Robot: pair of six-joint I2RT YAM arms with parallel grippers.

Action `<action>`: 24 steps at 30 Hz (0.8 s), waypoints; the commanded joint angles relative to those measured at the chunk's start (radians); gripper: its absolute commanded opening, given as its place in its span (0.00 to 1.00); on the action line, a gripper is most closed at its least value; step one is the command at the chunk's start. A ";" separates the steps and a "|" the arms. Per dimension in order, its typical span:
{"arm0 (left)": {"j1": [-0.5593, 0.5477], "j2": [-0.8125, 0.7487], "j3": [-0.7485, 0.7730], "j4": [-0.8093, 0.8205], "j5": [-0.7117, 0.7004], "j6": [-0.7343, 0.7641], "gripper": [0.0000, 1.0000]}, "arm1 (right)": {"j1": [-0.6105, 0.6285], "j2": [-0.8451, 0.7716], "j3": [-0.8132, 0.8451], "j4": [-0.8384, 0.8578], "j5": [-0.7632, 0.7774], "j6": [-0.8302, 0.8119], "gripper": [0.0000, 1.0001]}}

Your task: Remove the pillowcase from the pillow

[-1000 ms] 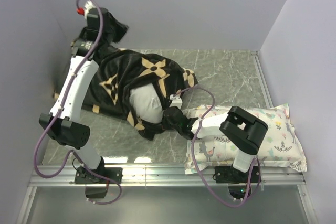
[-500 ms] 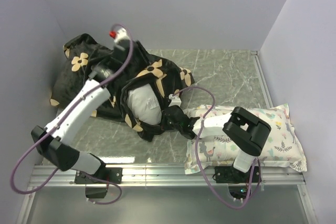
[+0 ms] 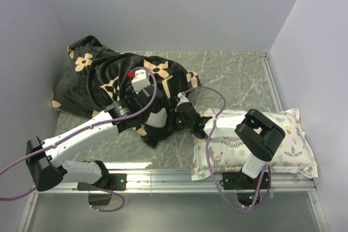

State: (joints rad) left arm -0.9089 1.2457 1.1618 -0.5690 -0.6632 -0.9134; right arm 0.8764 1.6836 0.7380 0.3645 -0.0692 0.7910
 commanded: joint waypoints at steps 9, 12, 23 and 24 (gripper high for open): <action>-0.021 0.021 -0.177 0.058 -0.012 -0.031 0.99 | -0.063 -0.025 -0.040 0.102 -0.146 0.057 0.00; -0.019 0.076 -0.180 0.076 -0.016 -0.025 0.99 | -0.073 -0.027 -0.055 0.119 -0.152 0.065 0.00; 0.064 0.277 -0.172 0.233 0.134 0.041 0.52 | -0.080 -0.067 -0.072 0.103 -0.139 0.045 0.00; 0.082 0.285 -0.162 0.241 0.166 0.051 0.16 | -0.080 -0.073 -0.074 0.102 -0.136 0.042 0.00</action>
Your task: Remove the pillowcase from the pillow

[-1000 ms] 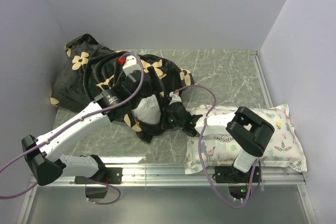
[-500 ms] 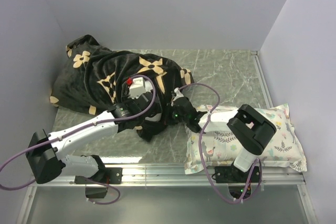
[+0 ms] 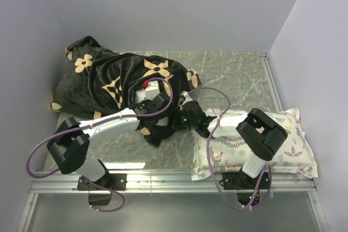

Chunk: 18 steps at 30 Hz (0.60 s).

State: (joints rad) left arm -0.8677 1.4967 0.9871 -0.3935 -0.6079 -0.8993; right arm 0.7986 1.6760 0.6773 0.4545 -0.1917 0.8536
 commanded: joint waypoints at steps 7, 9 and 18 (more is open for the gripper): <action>0.071 0.120 0.214 0.051 0.166 0.042 0.00 | 0.034 -0.104 -0.016 -0.043 0.041 -0.103 0.02; 0.091 0.140 0.281 0.050 0.172 0.039 0.00 | 0.051 -0.111 -0.012 -0.066 0.069 -0.119 0.02; 0.243 0.151 0.533 -0.001 0.284 0.051 0.00 | 0.077 -0.046 -0.082 -0.033 0.129 -0.110 0.00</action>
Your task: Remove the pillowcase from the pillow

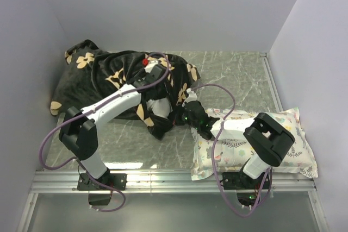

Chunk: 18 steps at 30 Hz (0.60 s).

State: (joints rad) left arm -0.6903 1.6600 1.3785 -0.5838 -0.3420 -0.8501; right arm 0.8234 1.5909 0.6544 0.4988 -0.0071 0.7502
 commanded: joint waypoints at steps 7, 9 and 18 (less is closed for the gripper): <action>0.089 -0.026 0.223 0.148 0.081 0.014 0.00 | 0.051 0.119 -0.026 -0.088 -0.008 0.001 0.00; 0.109 -0.060 0.214 0.153 0.101 0.017 0.00 | 0.051 0.141 -0.009 -0.092 0.005 0.003 0.00; 0.135 -0.277 0.052 0.166 0.253 0.010 0.01 | -0.027 0.150 0.053 -0.108 -0.047 0.008 0.03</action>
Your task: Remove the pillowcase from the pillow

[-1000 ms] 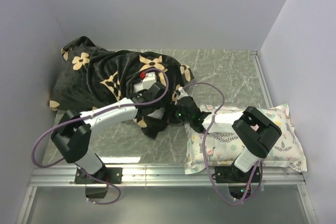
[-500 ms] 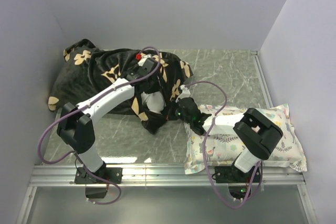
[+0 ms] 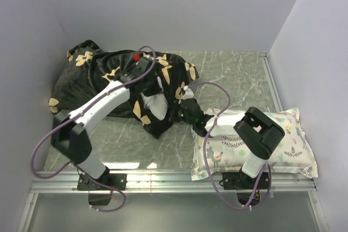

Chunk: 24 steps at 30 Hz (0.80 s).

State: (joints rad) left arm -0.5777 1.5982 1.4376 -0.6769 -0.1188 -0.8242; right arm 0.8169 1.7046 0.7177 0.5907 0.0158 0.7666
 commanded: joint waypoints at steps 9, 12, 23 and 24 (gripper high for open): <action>-0.004 -0.446 -0.193 0.211 0.094 0.010 0.00 | -0.173 0.036 0.120 -0.291 -0.131 -0.033 0.12; -0.007 -0.509 -0.226 0.168 0.110 0.033 0.00 | -0.228 0.041 0.169 -0.334 -0.140 -0.030 0.15; -0.128 -0.596 -0.494 0.203 0.088 0.002 0.00 | -0.344 -0.010 0.331 -0.480 -0.088 -0.088 0.20; -0.137 -0.593 -0.493 0.198 0.078 0.002 0.00 | -0.348 -0.013 0.341 -0.495 -0.068 -0.102 0.21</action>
State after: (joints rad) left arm -0.6769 1.0687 0.9466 -0.4484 -0.0887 -0.8154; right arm 0.5526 1.7031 0.9794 0.1761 -0.3119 0.7307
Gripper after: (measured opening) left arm 0.080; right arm 0.208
